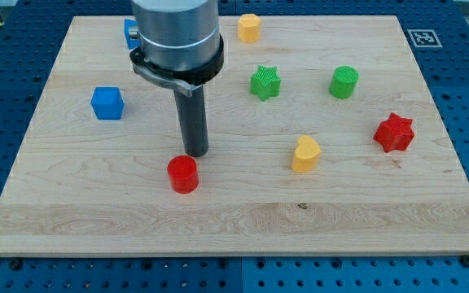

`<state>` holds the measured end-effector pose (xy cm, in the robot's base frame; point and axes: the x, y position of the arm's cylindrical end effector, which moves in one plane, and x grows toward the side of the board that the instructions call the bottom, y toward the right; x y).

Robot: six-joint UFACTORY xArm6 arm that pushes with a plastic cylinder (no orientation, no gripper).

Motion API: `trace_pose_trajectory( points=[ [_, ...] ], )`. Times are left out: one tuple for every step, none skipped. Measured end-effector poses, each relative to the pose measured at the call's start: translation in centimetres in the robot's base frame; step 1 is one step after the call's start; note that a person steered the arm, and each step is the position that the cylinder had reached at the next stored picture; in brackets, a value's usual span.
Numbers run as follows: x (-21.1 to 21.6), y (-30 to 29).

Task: Slightly push the red circle towards the bottom side of the board

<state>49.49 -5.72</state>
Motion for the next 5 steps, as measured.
trace_pose_trajectory(
  points=[
    [0.7,0.0],
    [1.1,0.0],
    [2.9,0.1],
    [2.7,0.2],
    [2.3,2.3]
  ],
)
